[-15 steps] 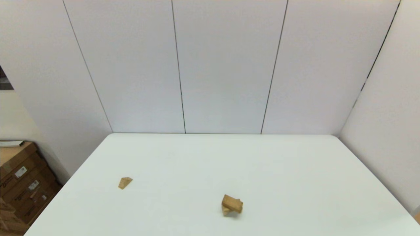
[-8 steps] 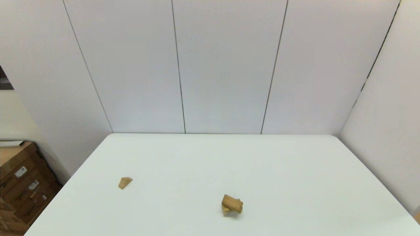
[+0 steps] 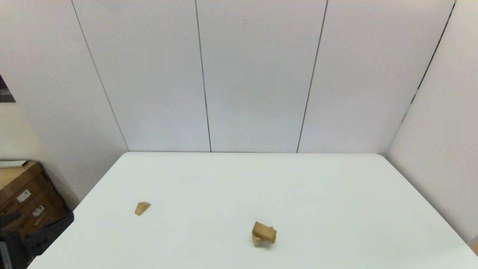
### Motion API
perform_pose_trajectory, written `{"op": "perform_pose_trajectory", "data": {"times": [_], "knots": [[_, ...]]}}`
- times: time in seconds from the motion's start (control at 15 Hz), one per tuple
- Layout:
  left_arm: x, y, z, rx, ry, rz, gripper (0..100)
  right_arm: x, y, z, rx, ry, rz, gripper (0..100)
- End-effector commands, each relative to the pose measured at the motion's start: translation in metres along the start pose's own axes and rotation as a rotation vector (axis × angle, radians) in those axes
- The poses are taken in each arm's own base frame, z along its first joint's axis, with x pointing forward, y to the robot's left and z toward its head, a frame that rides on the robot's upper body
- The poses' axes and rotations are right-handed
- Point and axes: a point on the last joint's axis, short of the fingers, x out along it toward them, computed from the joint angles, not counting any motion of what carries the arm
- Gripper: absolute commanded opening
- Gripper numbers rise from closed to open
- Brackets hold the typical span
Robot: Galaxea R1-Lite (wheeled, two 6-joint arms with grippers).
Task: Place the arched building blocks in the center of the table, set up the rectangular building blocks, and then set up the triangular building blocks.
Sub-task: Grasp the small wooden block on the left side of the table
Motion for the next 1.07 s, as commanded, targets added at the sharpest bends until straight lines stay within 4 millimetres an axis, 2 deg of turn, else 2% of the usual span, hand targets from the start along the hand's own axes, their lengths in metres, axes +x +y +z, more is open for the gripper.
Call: {"op": "perform_pose_trajectory", "data": {"times": [0.07, 0.2, 0.47, 0.67, 1.07], "knots": [[0.114, 0.004, 0.001, 0.053, 0.257, -0.022, 100, 0.0, 0.0, 0.0, 0.0, 0.002, 0.0, 100], [0.147, 0.01, -0.01, 0.05, 0.311, -0.028, 100, 0.0, 0.0, 0.0, 0.0, 0.002, 0.0, 100], [0.191, 0.026, -0.03, 0.126, 0.338, -0.07, 100, 0.0, 0.0, 0.0, 0.0, 0.002, 0.0, 100], [0.201, 0.027, -0.042, 0.176, 0.371, -0.116, 100, 0.0, 0.0, 0.0, 0.0, 0.002, 0.0, 100], [0.214, 0.033, -0.048, 0.241, 0.395, -0.159, 100, 0.0, 0.0, 0.0, 0.0, 0.002, 0.0, 100]]}}
